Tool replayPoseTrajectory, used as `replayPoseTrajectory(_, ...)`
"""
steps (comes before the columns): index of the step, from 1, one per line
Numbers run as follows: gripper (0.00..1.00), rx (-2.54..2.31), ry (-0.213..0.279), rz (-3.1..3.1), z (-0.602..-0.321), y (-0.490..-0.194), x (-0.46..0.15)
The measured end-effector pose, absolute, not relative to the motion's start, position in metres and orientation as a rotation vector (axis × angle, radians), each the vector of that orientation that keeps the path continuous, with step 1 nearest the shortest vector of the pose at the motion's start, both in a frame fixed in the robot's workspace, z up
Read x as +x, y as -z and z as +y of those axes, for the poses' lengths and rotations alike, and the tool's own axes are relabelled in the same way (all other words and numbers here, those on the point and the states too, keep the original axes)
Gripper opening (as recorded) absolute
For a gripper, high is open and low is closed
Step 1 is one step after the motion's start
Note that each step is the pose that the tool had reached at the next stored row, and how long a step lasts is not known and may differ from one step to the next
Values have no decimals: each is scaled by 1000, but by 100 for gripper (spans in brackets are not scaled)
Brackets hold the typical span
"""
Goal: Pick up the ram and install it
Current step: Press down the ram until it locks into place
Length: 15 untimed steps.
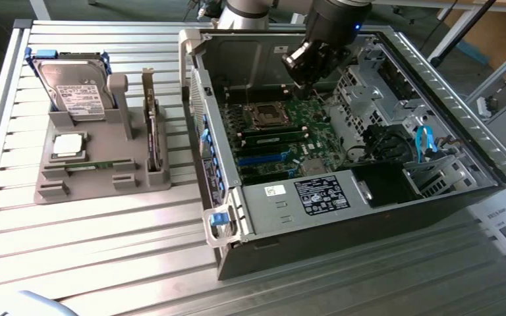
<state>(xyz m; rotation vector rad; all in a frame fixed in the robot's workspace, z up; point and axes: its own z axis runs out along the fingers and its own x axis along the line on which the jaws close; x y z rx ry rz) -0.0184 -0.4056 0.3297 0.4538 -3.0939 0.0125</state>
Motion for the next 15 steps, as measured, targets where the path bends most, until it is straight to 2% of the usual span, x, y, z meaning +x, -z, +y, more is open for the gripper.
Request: replayPoseTrajectory(15, 10, 87, -10, -3125, -406, -328, -18)
